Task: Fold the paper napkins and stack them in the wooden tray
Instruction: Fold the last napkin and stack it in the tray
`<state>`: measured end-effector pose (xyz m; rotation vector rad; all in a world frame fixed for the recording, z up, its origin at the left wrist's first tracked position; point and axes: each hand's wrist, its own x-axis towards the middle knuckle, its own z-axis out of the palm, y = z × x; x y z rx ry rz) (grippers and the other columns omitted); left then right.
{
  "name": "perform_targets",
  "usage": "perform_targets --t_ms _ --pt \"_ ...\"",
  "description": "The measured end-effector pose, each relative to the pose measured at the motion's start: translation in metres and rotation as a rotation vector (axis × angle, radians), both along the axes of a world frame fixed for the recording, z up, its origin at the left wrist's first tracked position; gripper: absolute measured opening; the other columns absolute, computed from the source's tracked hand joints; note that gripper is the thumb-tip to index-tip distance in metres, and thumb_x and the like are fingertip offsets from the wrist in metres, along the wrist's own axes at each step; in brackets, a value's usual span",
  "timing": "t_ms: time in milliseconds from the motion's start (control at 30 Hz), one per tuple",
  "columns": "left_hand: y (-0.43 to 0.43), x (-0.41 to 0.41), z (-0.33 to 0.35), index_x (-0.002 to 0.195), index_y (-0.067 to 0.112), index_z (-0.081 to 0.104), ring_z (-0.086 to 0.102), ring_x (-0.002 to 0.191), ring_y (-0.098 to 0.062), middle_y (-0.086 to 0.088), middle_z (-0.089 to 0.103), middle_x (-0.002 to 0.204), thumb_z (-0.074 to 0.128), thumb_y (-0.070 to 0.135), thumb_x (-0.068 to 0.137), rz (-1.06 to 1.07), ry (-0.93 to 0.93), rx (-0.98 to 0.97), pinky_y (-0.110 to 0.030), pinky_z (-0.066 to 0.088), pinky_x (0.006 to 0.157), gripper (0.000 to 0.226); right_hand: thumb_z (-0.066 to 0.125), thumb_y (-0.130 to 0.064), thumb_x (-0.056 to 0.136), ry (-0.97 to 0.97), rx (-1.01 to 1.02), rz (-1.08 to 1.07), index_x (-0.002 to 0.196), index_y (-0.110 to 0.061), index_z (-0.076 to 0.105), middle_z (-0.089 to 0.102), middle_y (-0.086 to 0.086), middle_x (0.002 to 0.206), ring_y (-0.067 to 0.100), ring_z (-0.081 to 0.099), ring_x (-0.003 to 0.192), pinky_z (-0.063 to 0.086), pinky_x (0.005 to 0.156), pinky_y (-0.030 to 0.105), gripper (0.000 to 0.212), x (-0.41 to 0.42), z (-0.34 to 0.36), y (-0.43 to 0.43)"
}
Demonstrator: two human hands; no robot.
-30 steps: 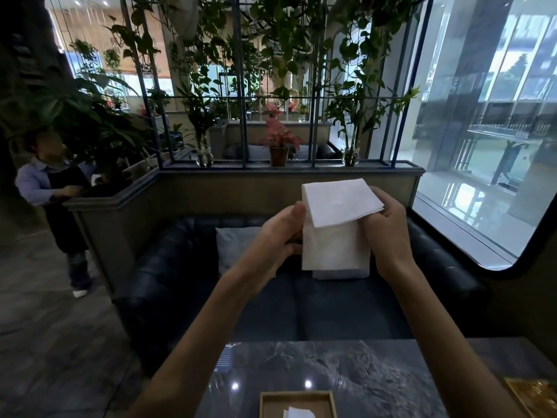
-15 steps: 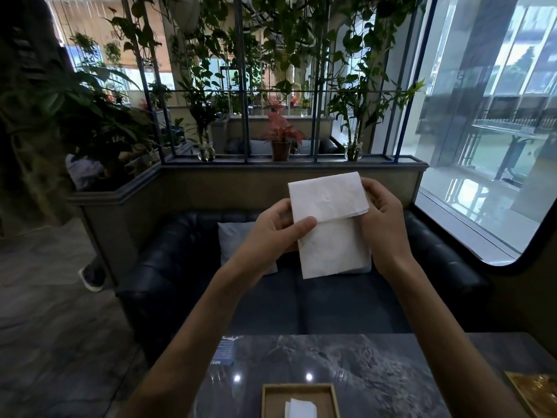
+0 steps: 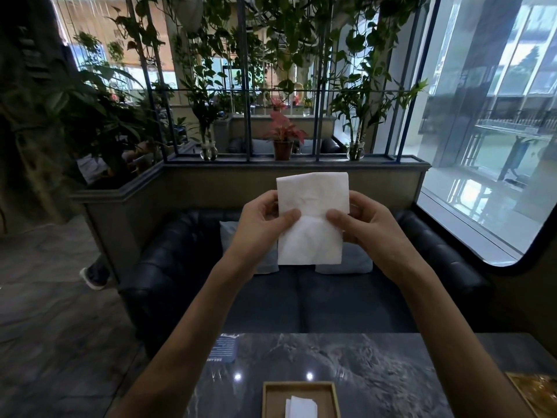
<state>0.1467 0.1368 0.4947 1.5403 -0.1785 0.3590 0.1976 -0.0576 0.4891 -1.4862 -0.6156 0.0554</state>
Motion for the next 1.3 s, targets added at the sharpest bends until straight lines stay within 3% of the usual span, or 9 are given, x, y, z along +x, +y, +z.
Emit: perform_targets --t_ms 300,400,567,733,833,967,1100,1200,1300 --pt "0.009 0.001 0.001 0.106 0.014 0.07 0.072 0.101 -0.022 -0.007 0.074 0.107 0.067 0.008 0.091 0.04 0.039 -0.019 -0.035 0.059 0.086 0.017 0.068 -0.009 0.09 0.021 0.07 -0.07 0.11 -0.013 0.069 0.077 0.006 0.102 0.02 0.074 0.097 0.058 0.077 0.025 0.021 0.002 0.002 -0.001" --pt "0.007 0.0 0.001 0.109 0.01 0.069 0.07 0.094 -0.017 -0.006 0.073 0.103 0.062 0.006 0.095 0.026 0.04 -0.059 -0.028 0.058 0.08 0.016 0.065 -0.002 0.091 -0.031 0.109 -0.08 0.1 -0.01 0.072 0.077 0.002 0.1 0.013 0.072 0.095 0.056 0.078 0.022 0.013 0.001 0.002 0.0" --pt "0.001 -0.004 0.002 0.119 0.01 0.065 0.066 0.094 -0.019 -0.012 0.072 0.114 0.051 0.016 0.102 -0.058 0.167 -0.083 -0.032 0.056 0.076 0.023 0.061 0.0 0.093 -0.021 0.14 -0.053 0.078 -0.022 0.077 0.077 0.005 0.108 0.019 0.072 0.098 0.057 0.069 0.025 0.032 -0.003 0.002 -0.004" --pt "-0.002 -0.008 0.005 0.115 0.008 0.066 0.071 0.097 -0.026 -0.014 0.073 0.114 0.038 0.031 0.106 -0.175 0.283 -0.248 -0.042 0.061 0.08 0.037 0.057 0.006 0.095 -0.186 0.114 -0.132 0.077 -0.014 0.075 0.078 0.004 0.103 0.017 0.072 0.1 0.057 0.076 0.025 0.032 -0.003 -0.003 -0.007" --pt "-0.003 -0.007 0.004 0.116 0.005 0.065 0.069 0.098 -0.026 -0.015 0.072 0.111 0.041 0.038 0.104 -0.154 0.291 -0.245 -0.042 0.059 0.084 0.042 0.055 0.01 0.094 -0.24 0.096 -0.13 0.079 -0.005 0.072 0.076 0.01 0.106 0.022 0.071 0.103 0.057 0.081 0.027 0.027 -0.001 -0.005 -0.008" --pt "-0.003 -0.008 -0.002 0.12 0.001 0.063 0.068 0.091 -0.018 -0.008 0.072 0.103 0.058 0.012 0.098 -0.108 0.163 -0.092 -0.031 0.059 0.078 0.026 0.052 0.011 0.095 -0.244 0.044 -0.097 0.082 -0.005 0.072 0.075 0.009 0.11 0.02 0.07 0.107 0.057 0.083 0.028 0.029 -0.001 -0.005 -0.008" --pt "-0.003 -0.01 -0.004 0.116 0.001 0.064 0.069 0.088 -0.016 -0.009 0.073 0.1 0.06 0.006 0.096 -0.035 0.085 -0.061 -0.027 0.058 0.072 0.021 0.043 -0.004 0.101 0.005 0.103 -0.036 0.108 -0.017 0.072 0.073 0.001 0.109 0.015 0.069 0.099 0.054 0.076 0.029 0.032 -0.002 -0.004 -0.009" --pt "-0.004 -0.01 -0.005 0.115 0.003 0.065 0.069 0.088 -0.016 -0.011 0.073 0.102 0.06 0.007 0.096 0.009 0.055 -0.038 -0.025 0.058 0.069 0.02 0.056 -0.027 0.099 0.057 0.08 -0.047 0.127 -0.024 0.062 0.068 -0.001 0.103 0.012 0.068 0.093 0.056 0.073 0.03 0.029 -0.005 -0.007 -0.005" --pt "-0.004 -0.012 -0.009 0.114 0.003 0.065 0.069 0.084 -0.012 -0.011 0.073 0.101 0.062 0.006 0.095 0.019 0.043 -0.012 -0.019 0.056 0.064 0.02 0.068 -0.014 0.093 -0.031 0.023 -0.137 0.129 -0.023 0.061 0.064 0.004 0.092 0.011 0.065 0.085 0.056 0.072 0.027 0.038 -0.005 -0.013 -0.001"
